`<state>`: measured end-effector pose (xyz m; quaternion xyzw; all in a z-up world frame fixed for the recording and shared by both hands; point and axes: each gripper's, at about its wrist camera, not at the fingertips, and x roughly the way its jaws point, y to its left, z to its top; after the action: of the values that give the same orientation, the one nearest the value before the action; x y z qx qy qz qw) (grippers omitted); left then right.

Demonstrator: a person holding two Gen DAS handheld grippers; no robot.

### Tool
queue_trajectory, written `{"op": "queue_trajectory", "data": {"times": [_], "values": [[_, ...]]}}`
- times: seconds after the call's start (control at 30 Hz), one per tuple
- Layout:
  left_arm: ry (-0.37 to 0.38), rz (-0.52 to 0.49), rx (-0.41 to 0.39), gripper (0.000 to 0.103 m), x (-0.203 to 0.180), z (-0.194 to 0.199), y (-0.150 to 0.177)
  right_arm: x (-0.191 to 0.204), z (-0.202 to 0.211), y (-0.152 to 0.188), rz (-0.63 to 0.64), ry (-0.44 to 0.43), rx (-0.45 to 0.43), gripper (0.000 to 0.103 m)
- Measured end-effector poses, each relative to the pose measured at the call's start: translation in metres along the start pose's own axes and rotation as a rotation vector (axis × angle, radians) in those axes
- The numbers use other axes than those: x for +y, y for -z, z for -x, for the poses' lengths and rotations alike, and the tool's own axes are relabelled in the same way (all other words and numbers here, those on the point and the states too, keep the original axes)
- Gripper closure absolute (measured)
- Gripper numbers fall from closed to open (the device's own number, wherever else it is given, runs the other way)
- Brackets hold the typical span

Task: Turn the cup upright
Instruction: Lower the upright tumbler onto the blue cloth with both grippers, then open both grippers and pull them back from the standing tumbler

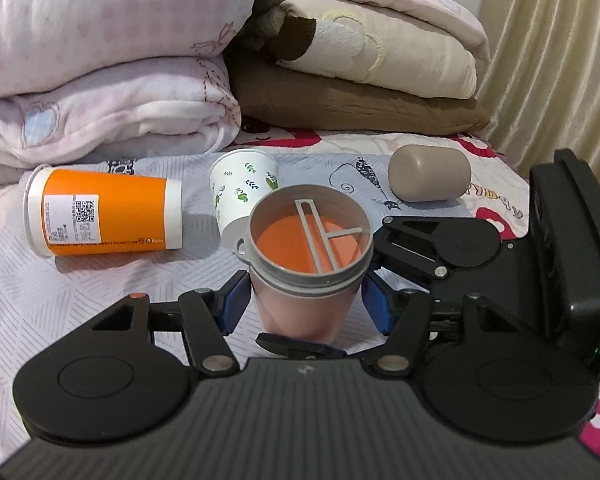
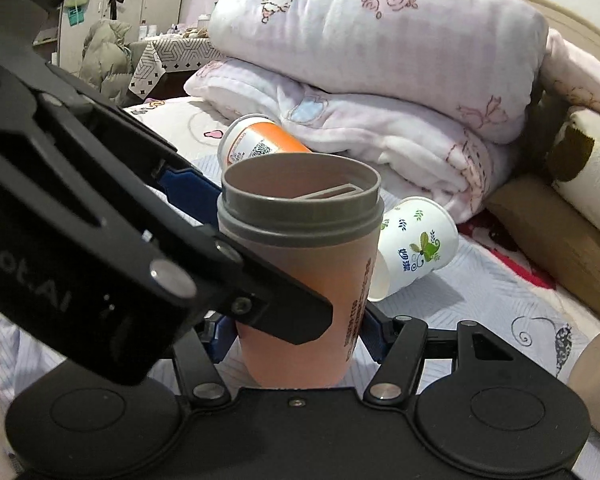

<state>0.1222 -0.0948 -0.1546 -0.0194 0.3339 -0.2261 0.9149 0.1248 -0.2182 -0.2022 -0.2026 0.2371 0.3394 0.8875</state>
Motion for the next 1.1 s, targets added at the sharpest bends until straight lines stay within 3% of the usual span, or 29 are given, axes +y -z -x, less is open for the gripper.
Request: {"op": "queue_trajectory", "data": {"times": [0.37,0.63,1.1], "values": [[0.026,-0.007,0.028,0.037,-0.003,-0.002,-0.007,-0.003,-0.006,-0.013,-0.048,0.019,0.092,0.033],[0.056,0.101,0.069,0.035,0.006,-0.001,-0.007,0.002,0.001,-0.016,-0.079,0.036,0.135,0.022],[-0.031,0.181,0.146,0.028,0.004,0.05,-0.012,0.015,0.062,-0.01,-0.28,0.166,0.175,0.022]]}}
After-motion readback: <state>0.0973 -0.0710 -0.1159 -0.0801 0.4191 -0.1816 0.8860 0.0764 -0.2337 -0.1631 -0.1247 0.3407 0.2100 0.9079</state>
